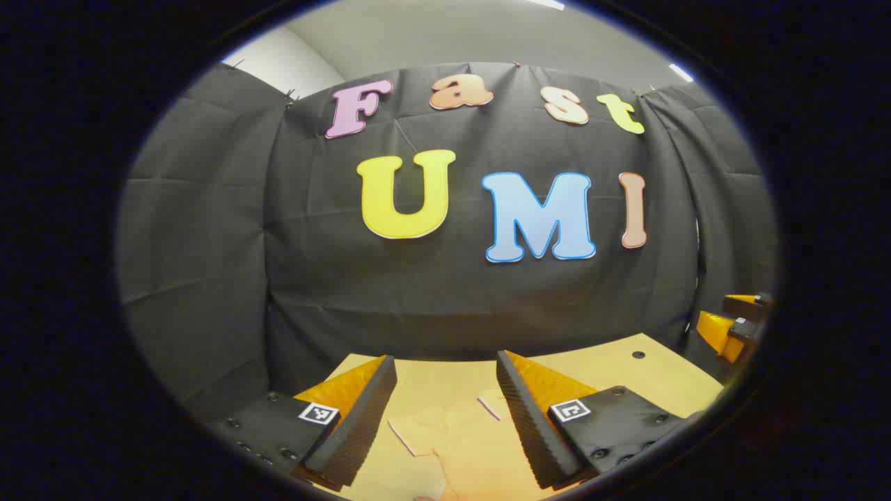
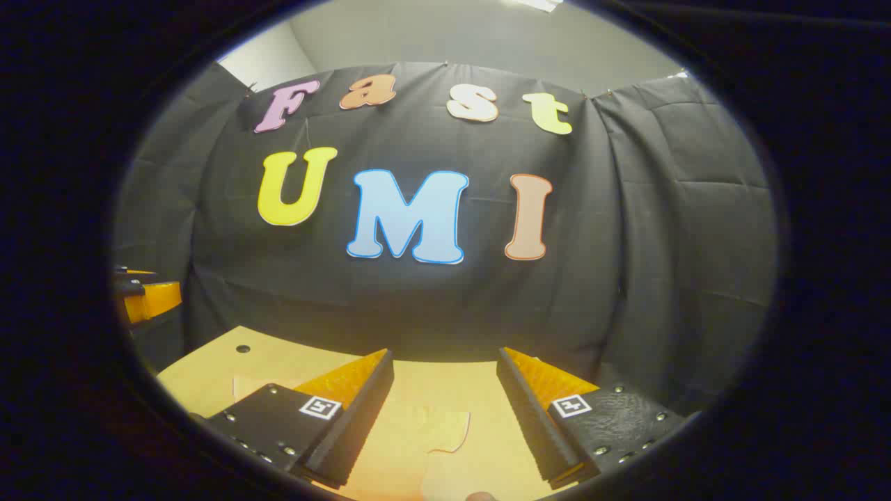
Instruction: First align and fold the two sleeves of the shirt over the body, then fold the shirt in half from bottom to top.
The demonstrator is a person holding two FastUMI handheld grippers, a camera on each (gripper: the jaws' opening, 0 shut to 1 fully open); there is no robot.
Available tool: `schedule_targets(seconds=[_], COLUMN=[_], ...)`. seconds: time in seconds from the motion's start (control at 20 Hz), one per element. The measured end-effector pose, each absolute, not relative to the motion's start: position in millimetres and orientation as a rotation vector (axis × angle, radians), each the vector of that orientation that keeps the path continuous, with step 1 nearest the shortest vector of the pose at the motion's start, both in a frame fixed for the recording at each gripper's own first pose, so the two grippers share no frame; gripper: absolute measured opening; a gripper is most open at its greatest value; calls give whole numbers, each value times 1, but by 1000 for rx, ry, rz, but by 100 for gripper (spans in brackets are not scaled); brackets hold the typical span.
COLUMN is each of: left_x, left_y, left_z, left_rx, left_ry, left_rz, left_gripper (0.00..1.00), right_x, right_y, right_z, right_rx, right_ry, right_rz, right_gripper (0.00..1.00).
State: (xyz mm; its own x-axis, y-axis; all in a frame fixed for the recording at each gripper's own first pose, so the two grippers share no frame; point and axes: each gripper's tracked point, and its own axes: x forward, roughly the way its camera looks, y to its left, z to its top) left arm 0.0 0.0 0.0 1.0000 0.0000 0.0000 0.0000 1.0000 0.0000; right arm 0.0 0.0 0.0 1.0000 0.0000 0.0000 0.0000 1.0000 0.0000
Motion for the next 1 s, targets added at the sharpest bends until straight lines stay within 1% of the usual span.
schedule_targets(seconds=[0.05, 0.55, 0.7, 0.75, 0.8, 1.0], left_x=[1, -5, -9, -9, -11, -10], left_y=[0, -6, -11, -13, -14, -19], left_z=[0, 2, 4, 5, 4, 6], left_rx=[-3, 4, -2, -2, 0, 5], left_ry=[1, -1, -5, -5, -6, -10], left_rz=[-1, -8, -12, -12, -12, -11], left_gripper=[94, 95, 94, 95, 94, 95], right_x=[0, -7, -9, -9, -8, 4], right_y=[-1, -15, -18, -19, -21, -26], right_z=[0, -13, -19, -20, -23, -39], right_rx=[1, 47, 59, 60, 61, 67], right_ry=[0, 44, 58, 63, 69, 121], right_rz=[0, 7, 8, 7, 6, 18], right_gripper=[94, 94, 94, 94, 94, 94])
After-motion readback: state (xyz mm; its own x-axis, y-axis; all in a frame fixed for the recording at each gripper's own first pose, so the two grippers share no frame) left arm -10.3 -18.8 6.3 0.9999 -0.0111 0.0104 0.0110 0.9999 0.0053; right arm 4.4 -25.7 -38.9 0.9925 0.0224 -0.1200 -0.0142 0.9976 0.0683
